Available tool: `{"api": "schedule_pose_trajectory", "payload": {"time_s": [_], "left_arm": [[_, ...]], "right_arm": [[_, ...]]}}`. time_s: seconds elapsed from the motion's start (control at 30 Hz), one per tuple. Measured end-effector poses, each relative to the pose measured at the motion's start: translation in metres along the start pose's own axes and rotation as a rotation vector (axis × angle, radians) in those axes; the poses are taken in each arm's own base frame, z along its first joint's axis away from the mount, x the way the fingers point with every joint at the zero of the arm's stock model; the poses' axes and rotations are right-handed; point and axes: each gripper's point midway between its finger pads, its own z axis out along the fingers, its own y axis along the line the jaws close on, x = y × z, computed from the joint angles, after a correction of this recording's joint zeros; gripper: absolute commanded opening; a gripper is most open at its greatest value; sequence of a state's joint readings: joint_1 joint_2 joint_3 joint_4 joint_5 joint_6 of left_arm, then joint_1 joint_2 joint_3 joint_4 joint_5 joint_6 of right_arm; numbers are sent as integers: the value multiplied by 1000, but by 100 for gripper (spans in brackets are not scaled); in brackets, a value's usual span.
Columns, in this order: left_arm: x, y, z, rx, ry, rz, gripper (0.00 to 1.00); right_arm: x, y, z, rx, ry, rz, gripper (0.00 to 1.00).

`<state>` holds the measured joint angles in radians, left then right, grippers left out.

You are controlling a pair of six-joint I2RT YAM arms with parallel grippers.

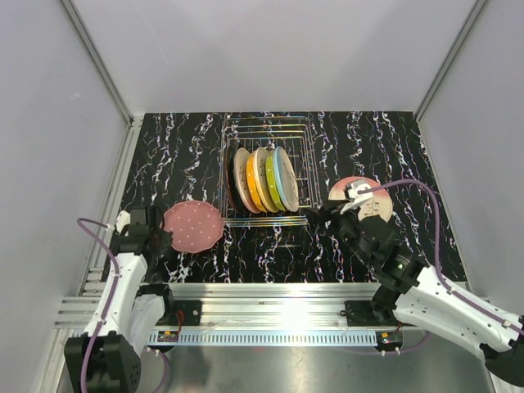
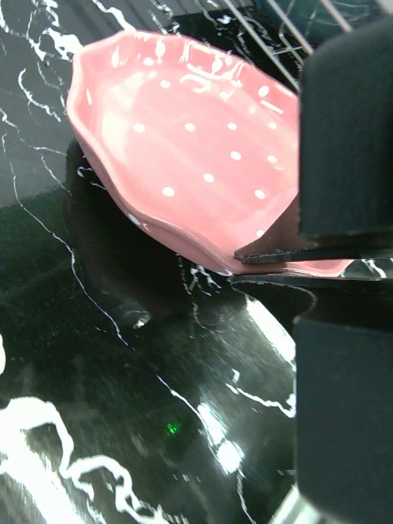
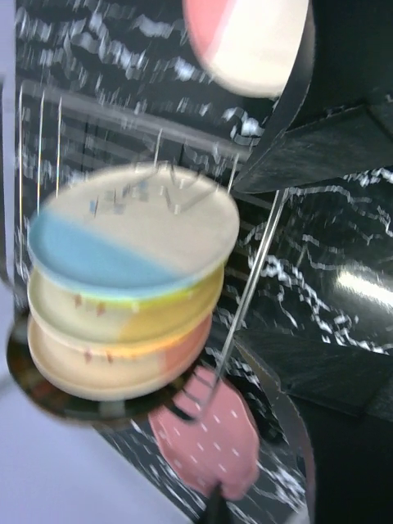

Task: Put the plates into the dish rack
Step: Grab a plate with the left arm, then pass the plate from the left arm to the right

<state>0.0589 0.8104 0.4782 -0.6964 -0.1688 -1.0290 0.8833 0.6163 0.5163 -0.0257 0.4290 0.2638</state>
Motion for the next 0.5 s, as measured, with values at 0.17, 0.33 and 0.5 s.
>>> {"api": "schedule_pose_trajectory", "payload": {"time_s": [0.17,0.33,0.5], "left_arm": [[-5,2,-18,8,-15,18,0],[-12,1,-34,12,-37,34,0],[-20,-3,-47,29,-64,39,0]], "right_arm": [[-4,59,12,-265,46,-81,73],[15,124,7,-487,103,-249,75],[31,167,16,-601,117,-397,82]]}}
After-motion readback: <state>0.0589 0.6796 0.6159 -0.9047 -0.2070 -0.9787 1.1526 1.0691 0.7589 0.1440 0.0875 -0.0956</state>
